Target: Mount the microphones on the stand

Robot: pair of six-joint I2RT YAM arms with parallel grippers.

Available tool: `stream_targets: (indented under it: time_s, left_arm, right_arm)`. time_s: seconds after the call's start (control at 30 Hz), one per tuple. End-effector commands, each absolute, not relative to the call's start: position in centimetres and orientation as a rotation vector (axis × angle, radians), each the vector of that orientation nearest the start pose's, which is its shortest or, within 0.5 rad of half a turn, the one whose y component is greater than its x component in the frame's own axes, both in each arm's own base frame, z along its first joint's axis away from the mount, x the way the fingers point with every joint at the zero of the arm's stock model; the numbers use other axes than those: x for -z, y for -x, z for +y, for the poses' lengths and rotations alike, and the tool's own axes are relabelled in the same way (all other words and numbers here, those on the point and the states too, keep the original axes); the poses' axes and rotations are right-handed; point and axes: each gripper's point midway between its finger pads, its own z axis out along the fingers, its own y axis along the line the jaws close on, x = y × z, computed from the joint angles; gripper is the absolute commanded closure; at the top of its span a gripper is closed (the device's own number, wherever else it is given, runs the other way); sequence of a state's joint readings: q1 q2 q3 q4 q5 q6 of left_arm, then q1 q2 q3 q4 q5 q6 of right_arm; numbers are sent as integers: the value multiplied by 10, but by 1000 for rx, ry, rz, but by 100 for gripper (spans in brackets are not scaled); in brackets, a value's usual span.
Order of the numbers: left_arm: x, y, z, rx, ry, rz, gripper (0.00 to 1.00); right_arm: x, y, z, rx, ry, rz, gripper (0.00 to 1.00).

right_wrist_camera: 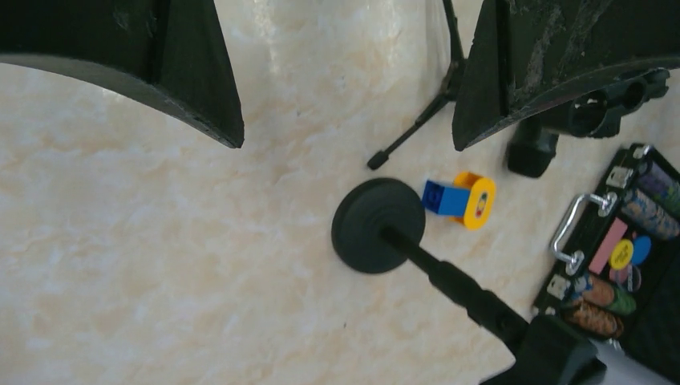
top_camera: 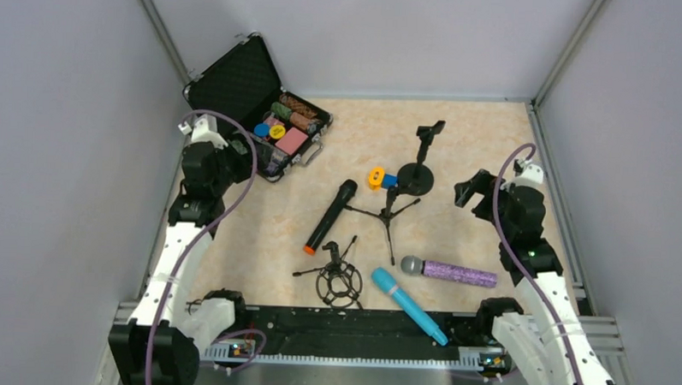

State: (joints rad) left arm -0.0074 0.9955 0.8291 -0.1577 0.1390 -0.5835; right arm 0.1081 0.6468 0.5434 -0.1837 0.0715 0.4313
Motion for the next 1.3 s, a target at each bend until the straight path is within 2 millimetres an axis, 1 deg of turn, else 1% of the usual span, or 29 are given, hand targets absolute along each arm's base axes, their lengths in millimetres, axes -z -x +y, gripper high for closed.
stream_targets:
  time_s: [0.0, 0.1, 0.17, 0.23, 0.33, 0.43, 0.5, 0.57, 0.63, 0.77, 0.83, 0.9, 0.97, 1.03, 1.17, 1.27]
  left_arm:
    - [-288, -339, -74, 691, 332, 1765, 1]
    - [-312, -333, -96, 823, 215, 1731, 1]
    - [-324, -334, -105, 878, 173, 1721, 1]
    - [-330, -339, -108, 901, 159, 1730, 1]
    - [-335, -347, -115, 922, 102, 1763, 1]
    - [-324, -355, -118, 935, 86, 1801, 1]
    - [-318, -356, -119, 932, 71, 1820, 1]
    - [-315, -355, -118, 929, 68, 1827, 1]
    - [-316, -353, -118, 923, 58, 1830, 1]
    - [-320, -353, -117, 910, 45, 1816, 1]
    - [-319, -352, -118, 912, 41, 1825, 1]
    - [-316, -352, -119, 925, 43, 1831, 1]
    - [-317, -352, -122, 950, 40, 1827, 1]
    - [-317, -352, -125, 977, 34, 1832, 1]
    - [-314, -351, -127, 993, 27, 1841, 2]
    - [-313, -350, -127, 983, 21, 1842, 2]
  right_arm:
    - [-192, -265, 60, -445, -342, 2013, 1]
    - [-195, -260, 61, -490, -361, 1940, 1]
    - [-193, -256, 63, -518, -380, 1911, 1]
    - [-188, -252, 71, -563, -374, 1952, 1]
    - [-171, -247, 84, -610, -323, 2089, 1]
    - [-161, -241, 86, -588, -271, 2201, 1]
    - [-164, -239, 89, -574, -244, 2216, 1]
    - [-164, -237, 87, -488, -231, 2234, 1]
    - [-160, -233, 88, -414, -211, 2269, 1]
    - [-153, -227, 106, -392, -162, 2320, 1]
    - [-148, -220, 119, -351, -97, 2346, 1]
    - [-141, -215, 128, -266, -35, 2352, 1]
    - [-134, -209, 134, -169, 19, 2348, 1]
    - [-130, -204, 141, -108, 65, 2332, 1]
    - [-120, -195, 157, -59, 153, 2311, 1]
    - [-108, -191, 163, -41, 204, 2321, 3]
